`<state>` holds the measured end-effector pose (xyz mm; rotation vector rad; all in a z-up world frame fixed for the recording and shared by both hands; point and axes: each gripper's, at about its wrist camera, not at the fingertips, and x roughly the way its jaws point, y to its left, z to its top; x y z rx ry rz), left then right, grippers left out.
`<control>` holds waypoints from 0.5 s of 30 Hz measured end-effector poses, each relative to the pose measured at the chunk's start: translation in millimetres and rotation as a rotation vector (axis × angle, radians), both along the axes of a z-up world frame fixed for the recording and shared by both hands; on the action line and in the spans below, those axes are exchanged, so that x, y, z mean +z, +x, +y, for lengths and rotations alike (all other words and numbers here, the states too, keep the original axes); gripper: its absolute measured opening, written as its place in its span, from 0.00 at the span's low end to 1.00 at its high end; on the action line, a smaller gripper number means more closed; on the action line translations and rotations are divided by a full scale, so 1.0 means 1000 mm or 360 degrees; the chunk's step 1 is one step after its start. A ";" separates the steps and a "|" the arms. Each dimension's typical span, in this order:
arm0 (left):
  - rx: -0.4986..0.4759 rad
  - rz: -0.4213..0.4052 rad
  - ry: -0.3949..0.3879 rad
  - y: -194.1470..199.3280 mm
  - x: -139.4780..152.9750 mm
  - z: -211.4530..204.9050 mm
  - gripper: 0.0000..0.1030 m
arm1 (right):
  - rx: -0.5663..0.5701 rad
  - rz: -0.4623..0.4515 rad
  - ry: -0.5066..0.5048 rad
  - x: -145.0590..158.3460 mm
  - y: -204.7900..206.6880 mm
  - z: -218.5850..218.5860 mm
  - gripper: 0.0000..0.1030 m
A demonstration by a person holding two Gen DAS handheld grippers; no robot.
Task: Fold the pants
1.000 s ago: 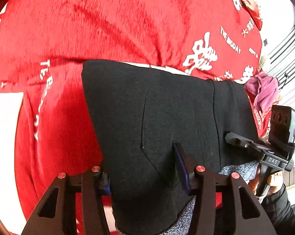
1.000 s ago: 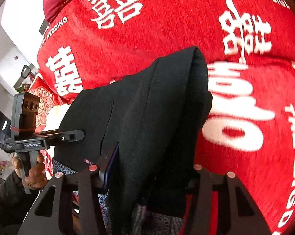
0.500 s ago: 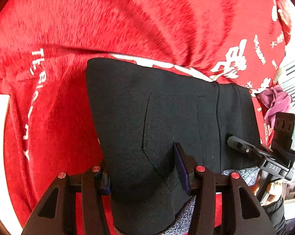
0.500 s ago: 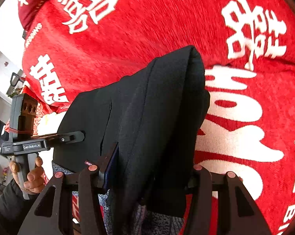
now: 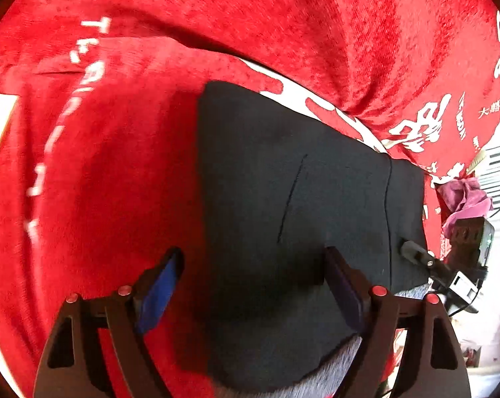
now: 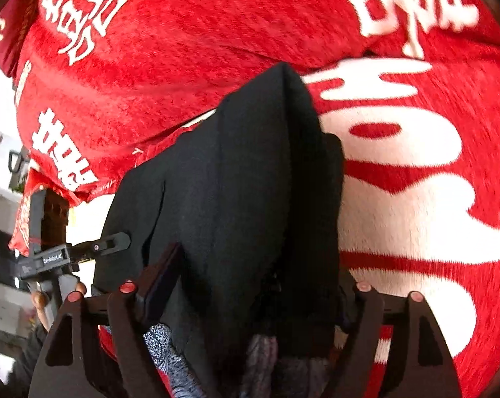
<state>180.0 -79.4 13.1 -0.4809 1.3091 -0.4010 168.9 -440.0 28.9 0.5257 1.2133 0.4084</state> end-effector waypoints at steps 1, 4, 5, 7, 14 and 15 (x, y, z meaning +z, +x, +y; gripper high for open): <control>0.0021 -0.0027 0.0044 -0.005 0.007 0.006 0.83 | -0.0015 0.0015 0.0003 0.002 -0.002 -0.003 0.79; 0.0107 -0.0184 0.0205 -0.030 0.037 0.022 0.83 | -0.0091 -0.0028 -0.0071 0.020 -0.018 -0.016 0.79; 0.0121 -0.0227 0.0222 -0.037 0.046 0.024 0.83 | -0.0138 -0.0111 -0.0134 0.034 -0.030 -0.020 0.79; 0.0111 -0.0321 0.0170 -0.059 0.065 0.018 0.83 | -0.0150 -0.0294 -0.0260 0.060 -0.054 -0.017 0.83; -0.0153 -0.0428 0.0189 -0.091 0.061 -0.048 0.83 | 0.0353 -0.0816 -0.0589 0.084 -0.128 0.066 0.92; -0.0157 -0.0396 0.0219 -0.091 0.053 -0.051 0.83 | 0.0372 -0.0798 -0.0593 0.079 -0.127 0.069 0.92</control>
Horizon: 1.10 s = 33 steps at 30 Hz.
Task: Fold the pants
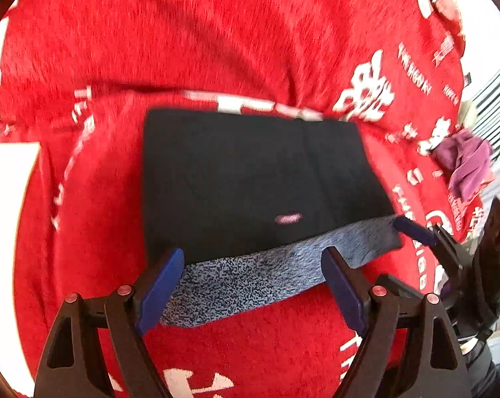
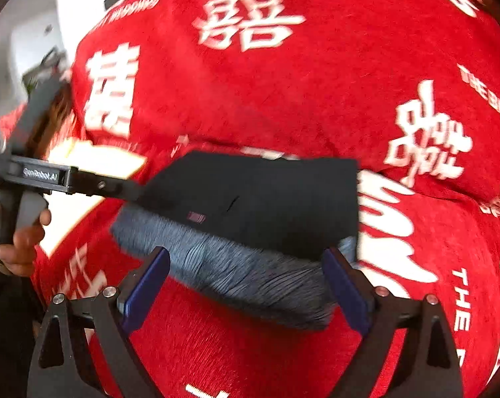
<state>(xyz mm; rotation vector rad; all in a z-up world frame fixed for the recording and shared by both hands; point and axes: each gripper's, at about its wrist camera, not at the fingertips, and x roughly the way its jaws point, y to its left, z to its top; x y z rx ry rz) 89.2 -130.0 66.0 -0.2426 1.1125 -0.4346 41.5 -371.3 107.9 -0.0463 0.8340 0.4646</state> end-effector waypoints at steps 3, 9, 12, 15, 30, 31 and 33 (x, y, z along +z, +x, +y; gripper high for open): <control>-0.0002 0.0052 0.0010 0.003 -0.019 -0.001 0.83 | -0.0050 0.0160 0.0017 -0.028 0.014 -0.005 0.92; -0.0028 0.0033 0.0058 0.006 -0.020 -0.008 0.84 | -0.0056 0.0247 0.0149 -0.048 0.014 -0.019 0.93; -0.0019 0.0008 0.0027 0.012 0.001 0.000 0.84 | -0.0048 0.0273 0.0130 -0.036 0.015 -0.020 0.93; 0.0032 -0.0013 -0.0003 0.037 0.018 0.006 0.84 | -0.0041 0.0138 0.0207 -0.005 0.022 -0.029 0.94; 0.0127 0.0261 0.0151 0.150 -0.019 -0.024 0.84 | 0.0038 0.0350 -0.0013 -0.037 0.174 -0.002 0.98; 0.0116 0.0251 0.0168 0.150 -0.021 -0.027 0.84 | 0.0041 0.0386 -0.0021 -0.045 0.177 -0.002 0.98; 0.0097 0.0233 0.0199 0.150 -0.024 -0.031 0.84 | 0.0042 0.0443 -0.0034 -0.055 0.180 -0.002 0.98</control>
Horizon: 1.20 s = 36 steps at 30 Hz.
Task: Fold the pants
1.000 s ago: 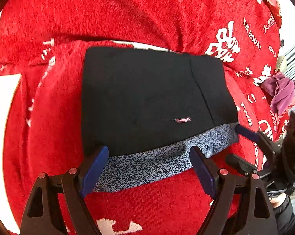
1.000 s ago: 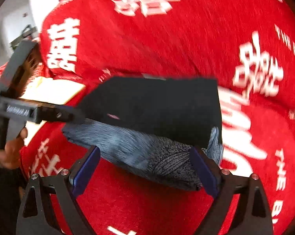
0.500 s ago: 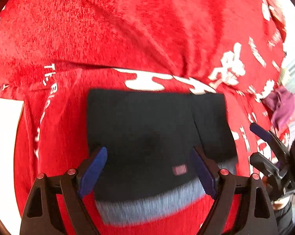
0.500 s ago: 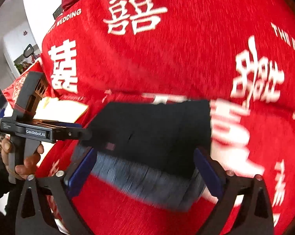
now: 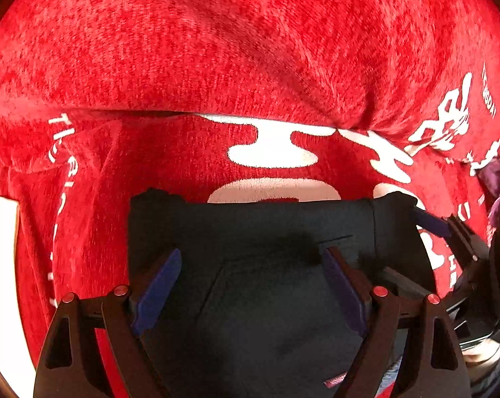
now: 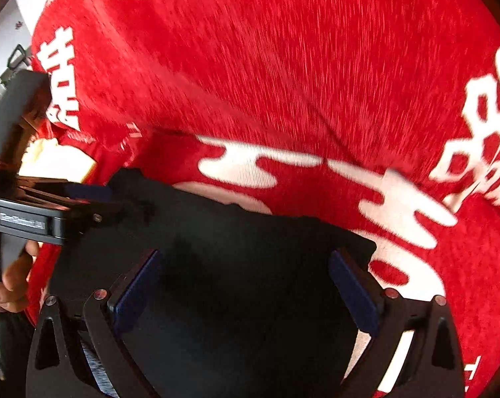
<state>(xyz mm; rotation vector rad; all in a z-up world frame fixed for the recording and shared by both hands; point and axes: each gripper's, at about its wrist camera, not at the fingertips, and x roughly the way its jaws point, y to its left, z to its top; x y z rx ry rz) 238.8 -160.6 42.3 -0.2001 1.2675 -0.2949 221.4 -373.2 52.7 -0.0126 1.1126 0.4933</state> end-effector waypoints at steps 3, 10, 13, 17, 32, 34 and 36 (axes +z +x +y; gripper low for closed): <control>-0.0050 -0.0022 0.0050 0.000 -0.005 -0.008 0.93 | 0.0009 0.0031 0.0003 -0.007 0.001 0.000 0.99; -0.0092 -0.0076 0.0122 -0.001 -0.009 -0.021 0.97 | 0.0005 0.0081 0.0023 -0.015 0.006 -0.003 1.00; -0.0092 -0.0102 0.0150 -0.005 -0.001 -0.021 0.97 | 0.0005 0.0114 0.0016 -0.015 0.009 -0.003 1.00; -0.0084 -0.0217 0.0209 -0.033 0.021 -0.021 0.97 | -0.0031 0.0034 -0.0145 0.009 -0.004 0.002 1.00; 0.0028 -0.0303 0.0225 -0.129 0.036 -0.012 0.97 | -0.0098 -0.0095 -0.0225 0.022 -0.132 -0.003 1.00; 0.0041 -0.0357 0.0259 -0.139 0.043 -0.013 0.97 | -0.0164 -0.0085 -0.0173 0.027 -0.144 -0.011 1.00; 0.0049 -0.0390 0.0273 -0.147 0.049 -0.013 0.97 | -0.0238 -0.0102 -0.0146 0.036 -0.152 -0.018 1.00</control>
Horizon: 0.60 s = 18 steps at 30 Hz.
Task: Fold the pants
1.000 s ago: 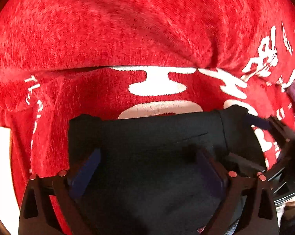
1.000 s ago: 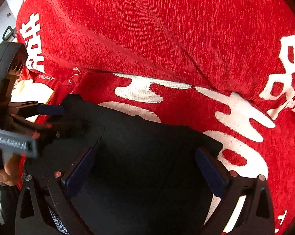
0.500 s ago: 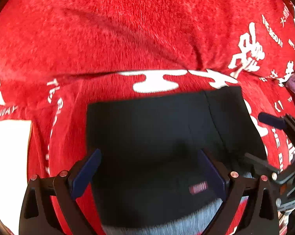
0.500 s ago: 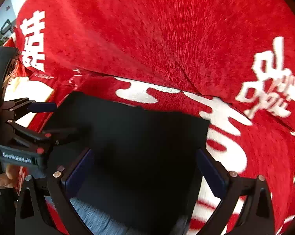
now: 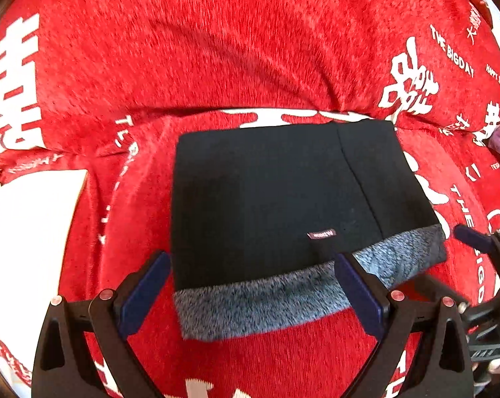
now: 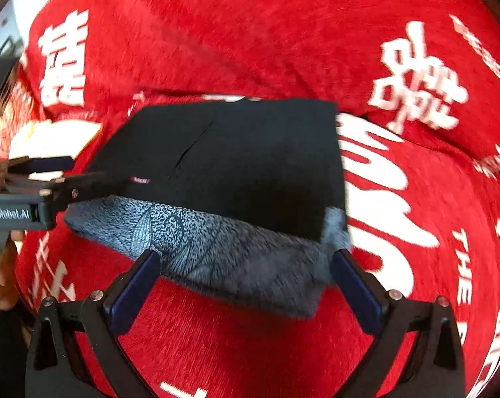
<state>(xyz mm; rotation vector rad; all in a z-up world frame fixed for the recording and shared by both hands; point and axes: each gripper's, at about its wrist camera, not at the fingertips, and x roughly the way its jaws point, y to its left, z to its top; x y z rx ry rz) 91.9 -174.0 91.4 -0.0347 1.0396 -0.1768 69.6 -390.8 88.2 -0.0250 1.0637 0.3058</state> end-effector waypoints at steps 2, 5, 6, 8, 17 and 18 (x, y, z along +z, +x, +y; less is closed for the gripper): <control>0.0014 -0.0025 0.0005 -0.007 0.006 0.000 0.97 | -0.0095 -0.0021 0.0000 0.009 -0.005 -0.007 1.00; 0.0038 -0.0066 -0.0007 -0.017 0.016 0.001 0.97 | -0.0195 -0.0028 -0.0041 0.021 -0.011 -0.010 1.00; 0.0044 -0.0075 -0.0014 -0.020 0.018 0.002 0.97 | -0.0220 -0.0030 -0.0062 0.023 -0.012 -0.009 1.00; 0.0058 -0.0091 -0.0017 -0.025 0.023 0.002 0.97 | -0.0258 -0.0023 -0.0074 0.029 -0.014 -0.008 1.00; 0.0067 -0.0132 0.0031 -0.049 0.036 0.000 0.97 | -0.0298 0.0061 -0.0136 0.031 -0.024 0.013 1.00; 0.0053 -0.0119 0.0017 -0.051 0.036 0.000 0.97 | -0.0299 0.0069 -0.0124 0.030 -0.026 0.014 1.00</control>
